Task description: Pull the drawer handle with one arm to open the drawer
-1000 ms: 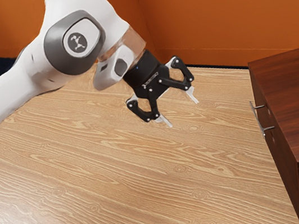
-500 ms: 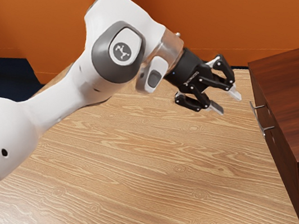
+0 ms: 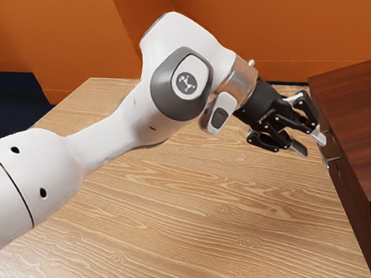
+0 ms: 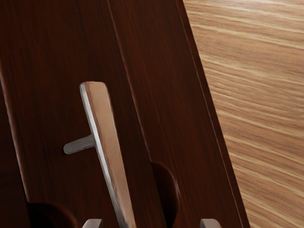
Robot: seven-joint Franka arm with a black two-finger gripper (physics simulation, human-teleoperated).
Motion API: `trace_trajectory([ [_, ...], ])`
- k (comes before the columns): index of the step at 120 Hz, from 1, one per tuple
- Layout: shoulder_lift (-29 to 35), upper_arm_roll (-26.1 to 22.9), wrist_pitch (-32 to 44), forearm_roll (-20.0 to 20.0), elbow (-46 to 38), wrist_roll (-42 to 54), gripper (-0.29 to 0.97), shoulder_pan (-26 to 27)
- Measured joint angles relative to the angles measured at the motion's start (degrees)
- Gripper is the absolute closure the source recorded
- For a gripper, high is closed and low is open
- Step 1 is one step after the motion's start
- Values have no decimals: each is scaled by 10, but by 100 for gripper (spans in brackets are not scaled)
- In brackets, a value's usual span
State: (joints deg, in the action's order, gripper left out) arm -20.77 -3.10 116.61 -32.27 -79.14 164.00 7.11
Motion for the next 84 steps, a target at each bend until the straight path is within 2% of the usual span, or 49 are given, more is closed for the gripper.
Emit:
trace_trajectory([
  [34, -9, 0, 15, -18, -13, 20, 58, 3],
  [45, 18, 1, 23, -20, -46, 20, 67, -1],
  [58, 51, 1, 32, -22, -96, 20, 63, -14],
  [64, 72, 2, 35, -20, -119, 20, 67, -16],
  [84, 136, 2, 41, -21, -192, 20, 69, -28],
])
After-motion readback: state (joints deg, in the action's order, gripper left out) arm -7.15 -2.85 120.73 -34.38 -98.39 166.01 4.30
